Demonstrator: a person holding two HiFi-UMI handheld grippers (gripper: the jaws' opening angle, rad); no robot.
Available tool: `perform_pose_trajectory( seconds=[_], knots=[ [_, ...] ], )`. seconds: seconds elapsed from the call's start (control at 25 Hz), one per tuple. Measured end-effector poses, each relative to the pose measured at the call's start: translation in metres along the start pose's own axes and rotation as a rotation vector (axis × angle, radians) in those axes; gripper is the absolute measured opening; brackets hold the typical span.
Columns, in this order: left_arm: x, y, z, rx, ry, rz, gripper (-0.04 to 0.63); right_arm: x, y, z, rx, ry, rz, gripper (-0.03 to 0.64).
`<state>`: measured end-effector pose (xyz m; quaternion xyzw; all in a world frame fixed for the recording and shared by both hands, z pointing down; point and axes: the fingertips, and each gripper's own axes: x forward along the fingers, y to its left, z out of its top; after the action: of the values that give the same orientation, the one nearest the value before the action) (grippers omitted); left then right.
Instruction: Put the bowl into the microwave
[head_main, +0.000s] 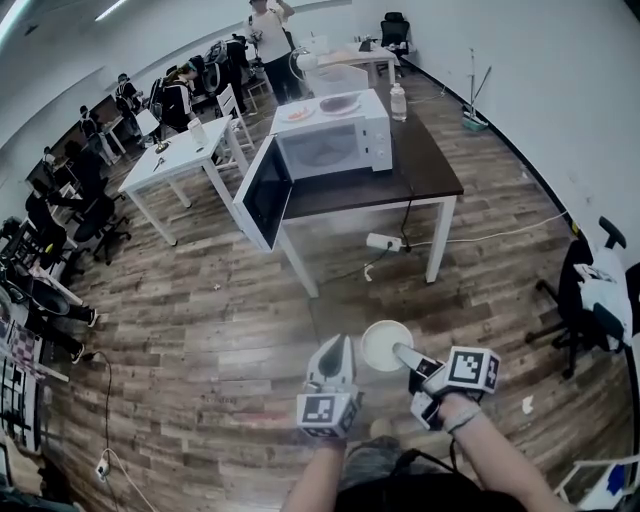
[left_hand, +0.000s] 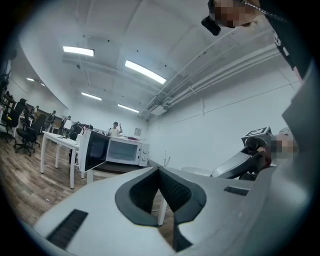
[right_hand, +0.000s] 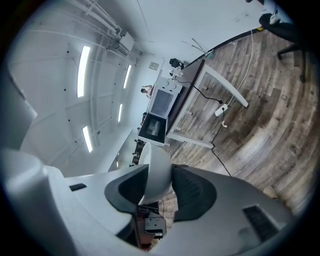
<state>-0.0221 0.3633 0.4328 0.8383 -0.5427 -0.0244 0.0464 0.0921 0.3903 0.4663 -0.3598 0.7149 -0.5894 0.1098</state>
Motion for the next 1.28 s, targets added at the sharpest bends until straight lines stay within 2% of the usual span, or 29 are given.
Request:
perform_pose_trajectory(
  seconds=[0.4,1.0,1.28],
  knots=[
    [0.042,0.039,-0.008,-0.032,0.03,0.003,0.0,0.059,0.0,0.019,-0.066,0.024,-0.081,0.146],
    [0.063,0.084,-0.021,-0.042,0.049,0.045,0.0,0.107,-0.002,0.032,-0.066,0.049,-0.084,0.146],
    [0.084,0.098,-0.013,-0.061,0.062,0.069,0.0,0.13,0.0,0.052,-0.068,0.06,-0.079,0.146]
  ],
)
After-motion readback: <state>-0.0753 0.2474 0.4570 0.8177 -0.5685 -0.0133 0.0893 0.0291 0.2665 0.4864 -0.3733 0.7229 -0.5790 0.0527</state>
